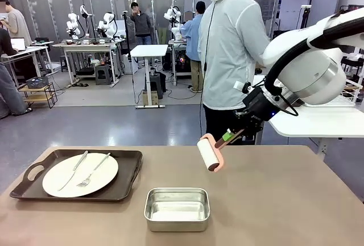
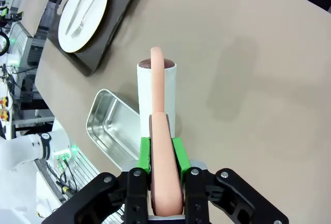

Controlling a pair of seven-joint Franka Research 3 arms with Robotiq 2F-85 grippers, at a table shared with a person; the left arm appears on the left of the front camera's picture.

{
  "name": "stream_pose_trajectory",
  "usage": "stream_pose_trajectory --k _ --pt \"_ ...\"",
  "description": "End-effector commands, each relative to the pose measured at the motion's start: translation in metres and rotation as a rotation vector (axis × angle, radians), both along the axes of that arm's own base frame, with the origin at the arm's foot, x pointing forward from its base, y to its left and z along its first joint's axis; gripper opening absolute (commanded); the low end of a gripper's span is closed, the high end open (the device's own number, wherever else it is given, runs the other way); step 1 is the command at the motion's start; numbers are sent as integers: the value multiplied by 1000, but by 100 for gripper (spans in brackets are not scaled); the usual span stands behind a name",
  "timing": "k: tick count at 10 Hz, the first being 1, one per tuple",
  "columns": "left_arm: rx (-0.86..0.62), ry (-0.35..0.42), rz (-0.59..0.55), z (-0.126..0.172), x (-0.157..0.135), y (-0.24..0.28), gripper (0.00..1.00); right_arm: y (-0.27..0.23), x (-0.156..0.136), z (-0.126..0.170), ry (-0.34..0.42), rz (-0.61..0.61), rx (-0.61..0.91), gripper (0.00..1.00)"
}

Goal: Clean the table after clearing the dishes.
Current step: When the left (or right) Handle tray is removed, use the left hand (or right hand) to clean the left (or right) side of the table with the Lint Roller.

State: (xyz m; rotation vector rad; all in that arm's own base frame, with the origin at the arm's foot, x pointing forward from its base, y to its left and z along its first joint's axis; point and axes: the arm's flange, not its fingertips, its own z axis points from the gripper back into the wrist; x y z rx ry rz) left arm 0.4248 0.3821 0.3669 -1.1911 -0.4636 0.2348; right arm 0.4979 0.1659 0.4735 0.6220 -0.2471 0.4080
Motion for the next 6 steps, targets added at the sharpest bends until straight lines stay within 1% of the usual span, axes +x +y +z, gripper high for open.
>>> stream_pose_trajectory --k 1,2,3,4,5,6 --pt "7 -4 -1 2 -3 1 100 2 3 5 4 10 -9 2" --pt "7 -4 -1 2 -3 1 100 2 3 5 4 10 -9 2" --pt "7 -4 -1 2 -3 1 100 1 0 1 -2 6 -4 22" --pt "7 -4 -1 2 -3 1 100 -12 11 -13 39 -44 27 22" --pt "7 -4 -1 2 -3 1 100 -21 19 -31 97 -86 70 22" --pt "7 -4 -1 2 -3 1 100 -26 22 -45 128 -119 85 22"
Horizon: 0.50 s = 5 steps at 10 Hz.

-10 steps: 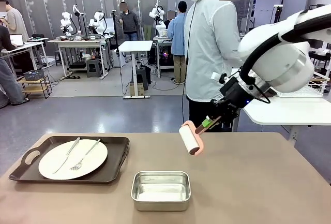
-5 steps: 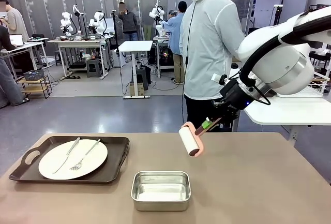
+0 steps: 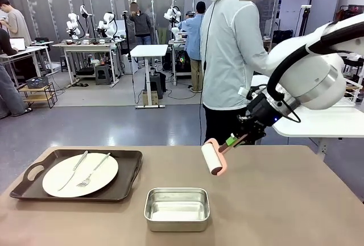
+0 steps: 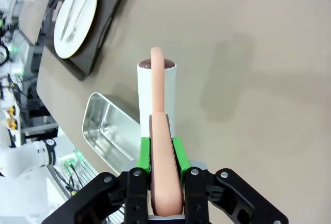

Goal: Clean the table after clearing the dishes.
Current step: When the left (or right) Handle tray is removed, use the left hand (or right hand) to clean the left (or right) side of the table with the Lint Roller.

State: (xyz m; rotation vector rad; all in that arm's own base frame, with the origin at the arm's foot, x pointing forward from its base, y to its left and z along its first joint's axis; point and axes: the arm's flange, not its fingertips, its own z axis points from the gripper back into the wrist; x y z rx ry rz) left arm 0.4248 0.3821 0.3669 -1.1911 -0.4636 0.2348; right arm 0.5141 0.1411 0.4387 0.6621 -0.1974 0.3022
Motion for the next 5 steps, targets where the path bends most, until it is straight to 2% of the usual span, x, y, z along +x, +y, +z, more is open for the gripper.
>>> stream_pose_trajectory --k 1,5 --pt "8 -4 -1 2 -3 1 100 -3 5 -23 76 -67 53 22" --pt "8 -4 -1 2 -3 1 100 -15 11 -64 134 -202 82 22"
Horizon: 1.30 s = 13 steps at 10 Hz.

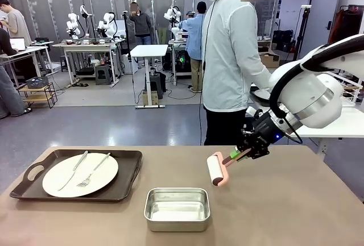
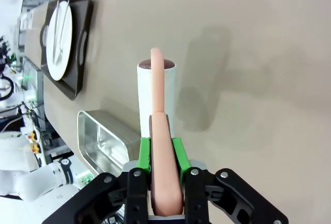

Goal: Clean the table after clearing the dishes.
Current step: When the left (or right) Handle tray is removed, use the left hand (or right hand) to clean the left (or right) side of the table with the Lint Roller.

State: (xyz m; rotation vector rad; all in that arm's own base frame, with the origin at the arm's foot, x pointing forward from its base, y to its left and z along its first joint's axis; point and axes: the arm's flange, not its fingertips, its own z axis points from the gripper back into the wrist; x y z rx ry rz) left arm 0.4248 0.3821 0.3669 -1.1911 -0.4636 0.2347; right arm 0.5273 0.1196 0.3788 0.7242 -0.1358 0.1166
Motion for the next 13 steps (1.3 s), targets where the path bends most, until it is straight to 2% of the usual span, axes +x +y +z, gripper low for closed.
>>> stream_pose_trajectory --k 1,5,7,13 --pt "8 -4 -1 2 -3 1 100 6 1 -15 37 -87 30 22" --pt "8 -4 -1 2 -3 1 100 -7 11 -47 129 -161 41 22" --pt "8 -4 -1 2 -3 1 100 -30 12 -66 148 -196 17 22" --pt "8 -4 -1 2 -3 1 100 -115 24 -85 141 -174 -9 22"
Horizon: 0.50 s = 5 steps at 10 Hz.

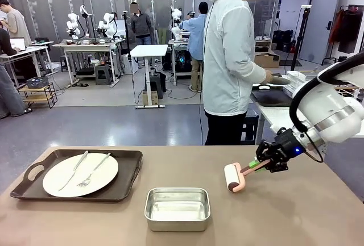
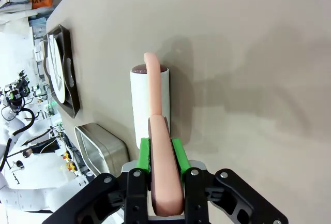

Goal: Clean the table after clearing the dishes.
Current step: When the left (or right) Handle tray is removed, use the left hand (or right hand) to clean the left (or right) side of the table with the Lint Roller.

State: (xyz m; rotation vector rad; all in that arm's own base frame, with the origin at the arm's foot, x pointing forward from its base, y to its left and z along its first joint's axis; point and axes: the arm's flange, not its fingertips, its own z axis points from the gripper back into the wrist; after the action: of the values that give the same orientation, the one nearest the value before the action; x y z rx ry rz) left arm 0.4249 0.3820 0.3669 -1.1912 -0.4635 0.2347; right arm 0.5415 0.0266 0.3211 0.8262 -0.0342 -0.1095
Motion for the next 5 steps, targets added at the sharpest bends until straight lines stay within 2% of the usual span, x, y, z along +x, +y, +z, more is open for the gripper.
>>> stream_pose_trajectory --k 1,5 --pt "8 -4 -1 2 -3 1 100 -37 13 -28 -24 5 -137 22" --pt "8 -4 -1 2 -3 1 100 -93 21 -37 6 2 -271 22"
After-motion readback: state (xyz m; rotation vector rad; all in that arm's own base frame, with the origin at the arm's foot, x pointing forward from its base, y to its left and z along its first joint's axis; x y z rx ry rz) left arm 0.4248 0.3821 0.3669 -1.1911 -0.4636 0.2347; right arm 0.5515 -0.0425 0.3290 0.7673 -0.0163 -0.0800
